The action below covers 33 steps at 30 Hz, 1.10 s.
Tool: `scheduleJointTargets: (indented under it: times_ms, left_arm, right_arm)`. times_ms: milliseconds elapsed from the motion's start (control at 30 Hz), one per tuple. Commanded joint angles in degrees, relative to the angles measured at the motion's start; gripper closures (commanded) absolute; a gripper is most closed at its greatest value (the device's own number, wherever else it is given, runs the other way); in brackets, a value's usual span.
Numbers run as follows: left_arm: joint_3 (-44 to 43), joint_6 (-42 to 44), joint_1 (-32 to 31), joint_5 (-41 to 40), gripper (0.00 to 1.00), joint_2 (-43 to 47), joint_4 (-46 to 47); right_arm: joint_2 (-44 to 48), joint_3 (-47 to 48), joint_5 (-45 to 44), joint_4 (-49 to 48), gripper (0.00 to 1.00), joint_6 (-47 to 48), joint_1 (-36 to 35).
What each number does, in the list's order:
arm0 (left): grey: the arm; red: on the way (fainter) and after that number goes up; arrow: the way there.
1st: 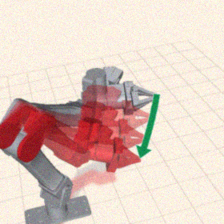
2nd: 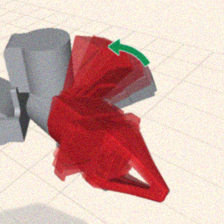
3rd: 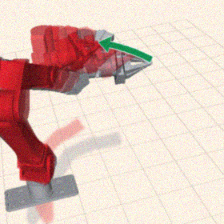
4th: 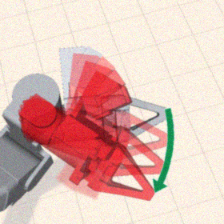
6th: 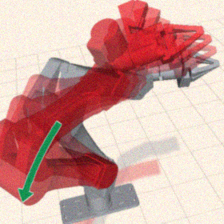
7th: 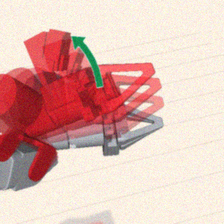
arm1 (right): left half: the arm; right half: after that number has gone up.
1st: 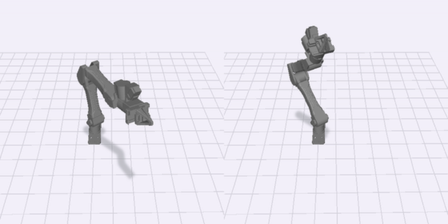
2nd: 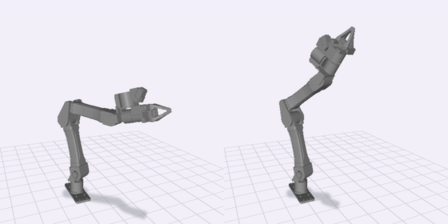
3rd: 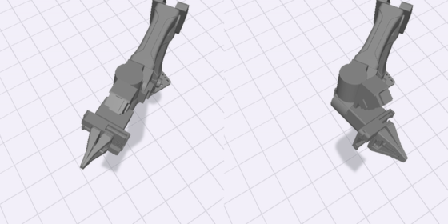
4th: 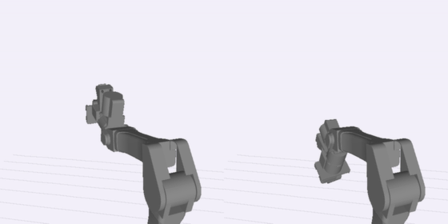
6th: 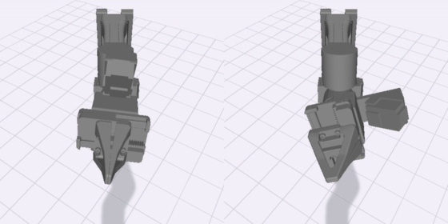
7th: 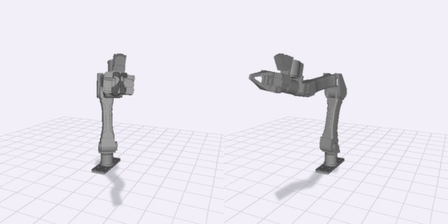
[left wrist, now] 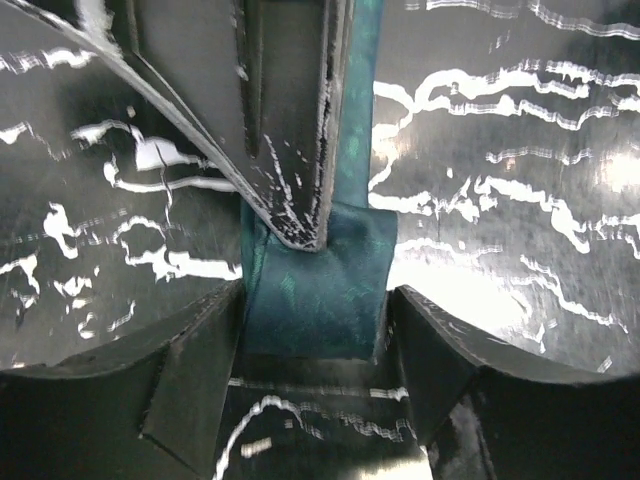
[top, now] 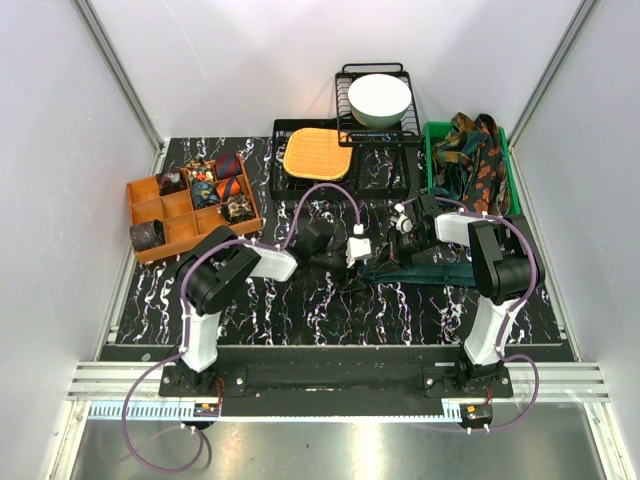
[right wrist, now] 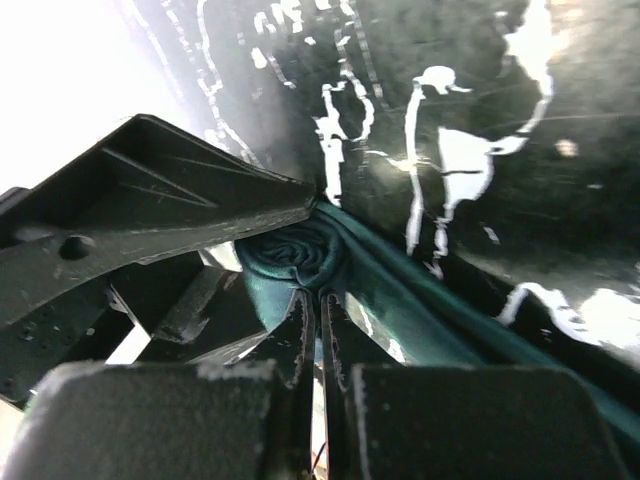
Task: Roll the ties
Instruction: Roll the tie at the center of the board.
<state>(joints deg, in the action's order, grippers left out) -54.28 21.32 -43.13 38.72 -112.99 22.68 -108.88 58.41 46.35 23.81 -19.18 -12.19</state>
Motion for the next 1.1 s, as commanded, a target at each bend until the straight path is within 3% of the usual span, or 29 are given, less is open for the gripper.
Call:
scheduleJointTargets:
  times_ms: [0,133,233,267,467,533,667,933,1000,1067]
  left_arm:
    - [4.89,-9.36,0.33,3.64,0.30,-6.80,13.33]
    - [5.33,-13.75,0.51,6.36,0.33,-9.61,24.49]
    - [4.54,-14.99,0.42,6.98,0.37,-12.16,26.71]
    - [4.36,-14.82,0.42,6.98,0.42,-12.43,26.54]
    - [1.72,-11.22,0.33,4.53,0.71,-10.15,14.25]
    - [1.46,-9.64,0.51,3.03,0.77,-8.49,9.09]
    - [1.81,-7.00,0.51,2.59,0.79,-6.54,4.22]
    - [0.41,-5.94,0.42,-3.20,0.83,-6.28,-1.05]
    - [-0.29,-2.97,-0.02,-6.36,0.82,-5.40,-4.72]
    - [-0.56,-1.29,-0.89,-10.65,0.82,-4.61,-7.11]
  right_arm:
    - [-3.35,0.73,-16.02,3.86,1.00,5.29,0.06]
    - [-4.67,1.79,-18.57,5.63,1.00,5.56,0.06]
    - [-5.64,2.76,-19.98,6.68,1.00,5.64,0.06]
    - [-5.82,3.02,-19.63,6.68,1.00,5.73,0.06]
    - [-5.82,4.68,-13.68,7.47,1.00,5.64,0.40]
    - [-4.77,6.18,-11.38,10.63,0.88,5.99,1.02]
    - [-1.34,9.43,-6.62,15.63,0.79,8.88,5.75]
    - [-4.23,11.02,-5.85,20.83,0.86,13.29,6.47]
    - [-2.92,10.93,-3.03,19.70,0.81,12.94,6.56]
    - [-1.69,10.93,1.45,17.95,0.68,10.92,6.47]
